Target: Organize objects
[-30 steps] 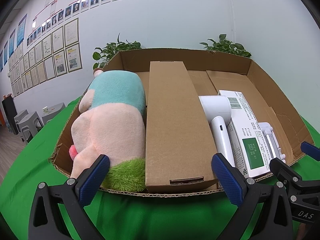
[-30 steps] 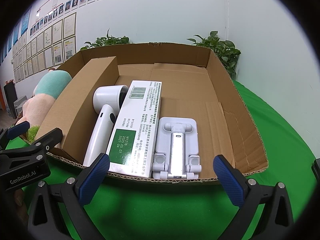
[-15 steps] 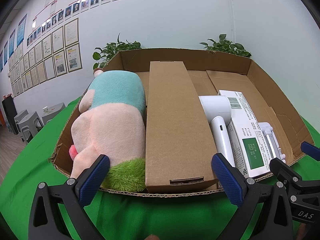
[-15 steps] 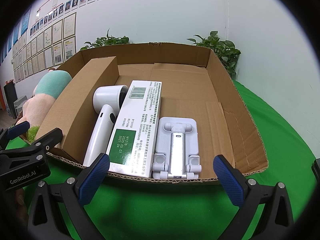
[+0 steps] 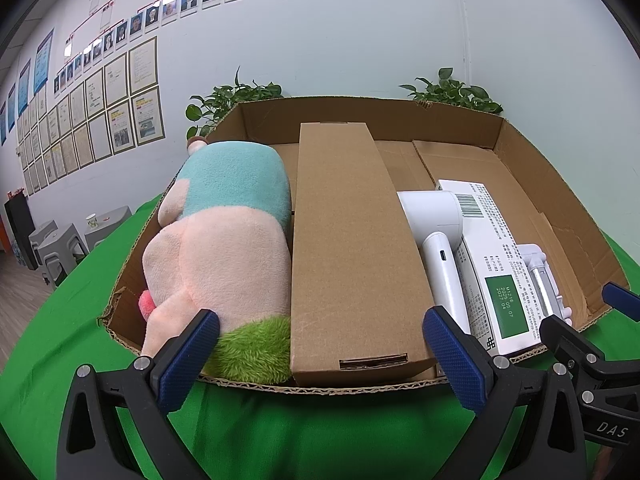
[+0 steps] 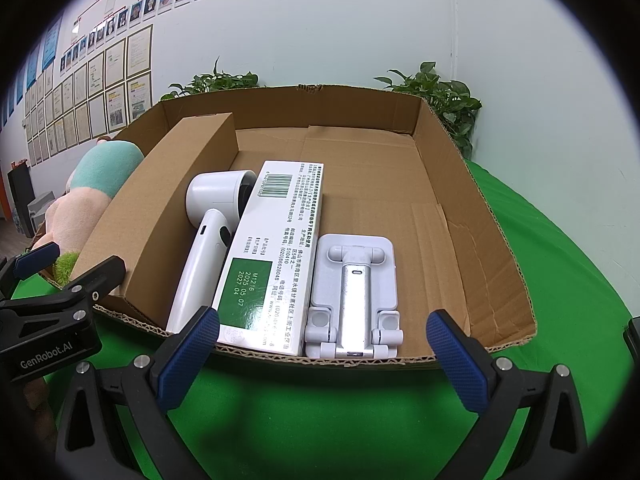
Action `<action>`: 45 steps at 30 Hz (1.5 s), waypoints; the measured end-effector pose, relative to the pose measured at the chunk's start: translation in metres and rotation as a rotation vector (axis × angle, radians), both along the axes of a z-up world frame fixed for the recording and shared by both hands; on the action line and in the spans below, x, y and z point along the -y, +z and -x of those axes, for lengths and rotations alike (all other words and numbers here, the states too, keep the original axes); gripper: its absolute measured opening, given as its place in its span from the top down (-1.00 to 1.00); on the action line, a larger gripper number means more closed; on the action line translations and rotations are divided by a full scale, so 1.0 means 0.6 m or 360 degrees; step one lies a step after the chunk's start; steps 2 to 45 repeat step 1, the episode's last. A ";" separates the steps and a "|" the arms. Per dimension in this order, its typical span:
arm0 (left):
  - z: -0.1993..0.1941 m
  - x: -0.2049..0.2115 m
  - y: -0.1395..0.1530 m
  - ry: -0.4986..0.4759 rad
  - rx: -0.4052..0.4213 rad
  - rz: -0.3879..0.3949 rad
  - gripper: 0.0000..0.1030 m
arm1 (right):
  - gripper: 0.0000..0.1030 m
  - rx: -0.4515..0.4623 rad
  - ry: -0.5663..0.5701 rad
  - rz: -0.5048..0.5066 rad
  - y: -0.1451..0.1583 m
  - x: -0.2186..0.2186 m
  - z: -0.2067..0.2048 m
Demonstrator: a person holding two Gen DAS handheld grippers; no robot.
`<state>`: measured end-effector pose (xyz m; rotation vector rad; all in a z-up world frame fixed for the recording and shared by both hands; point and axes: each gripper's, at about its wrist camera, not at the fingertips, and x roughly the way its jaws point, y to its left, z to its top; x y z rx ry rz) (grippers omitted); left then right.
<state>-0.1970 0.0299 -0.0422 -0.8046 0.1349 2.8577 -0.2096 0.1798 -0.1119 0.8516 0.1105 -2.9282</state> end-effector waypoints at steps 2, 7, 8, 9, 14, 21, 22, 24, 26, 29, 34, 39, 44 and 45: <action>0.000 -0.001 -0.001 0.0000 0.0000 0.0002 -1.00 | -1.00 0.0000 0.0000 0.0000 0.000 0.000 0.000; 0.000 -0.001 -0.001 0.0000 0.0000 0.0002 -1.00 | -1.00 0.0000 0.0000 0.0000 0.000 0.000 0.000; 0.000 -0.001 -0.001 0.0000 0.0000 0.0002 -1.00 | -1.00 0.0000 0.0000 0.0000 0.000 0.000 0.000; 0.000 -0.001 -0.001 0.0000 0.0000 0.0002 -1.00 | -1.00 0.0000 0.0000 0.0000 0.000 0.000 0.000; 0.000 -0.001 -0.001 0.0000 0.0000 0.0002 -1.00 | -1.00 0.0000 0.0000 0.0000 0.000 0.000 0.000; 0.000 -0.001 -0.001 0.0000 0.0000 0.0002 -1.00 | -1.00 0.0000 0.0000 0.0000 0.000 0.000 0.000; 0.000 -0.001 -0.001 0.0000 0.0000 0.0002 -1.00 | -1.00 0.0000 0.0000 0.0000 0.000 0.000 0.000; 0.000 -0.001 -0.001 0.0000 0.0000 0.0002 -1.00 | -1.00 0.0000 0.0000 0.0000 0.000 0.000 0.000; 0.000 -0.001 -0.001 0.0000 0.0000 0.0002 -1.00 | -1.00 0.0000 0.0000 0.0000 0.000 0.000 0.000; 0.000 -0.001 -0.001 0.0000 0.0000 0.0002 -1.00 | -1.00 0.0000 0.0000 0.0000 0.000 0.000 0.000; 0.000 -0.001 -0.001 0.0000 0.0000 0.0002 -1.00 | -1.00 0.0000 0.0000 0.0000 0.000 0.000 0.000; 0.000 -0.001 -0.001 0.0000 0.0000 0.0002 -1.00 | -1.00 0.0000 0.0000 0.0000 0.000 0.000 0.000; 0.000 -0.001 -0.001 0.0000 0.0000 0.0002 -1.00 | -1.00 0.0000 0.0000 0.0000 0.000 0.000 0.000; 0.000 -0.001 -0.001 0.0000 0.0000 0.0002 -1.00 | -1.00 0.0000 0.0000 0.0000 0.000 0.000 0.000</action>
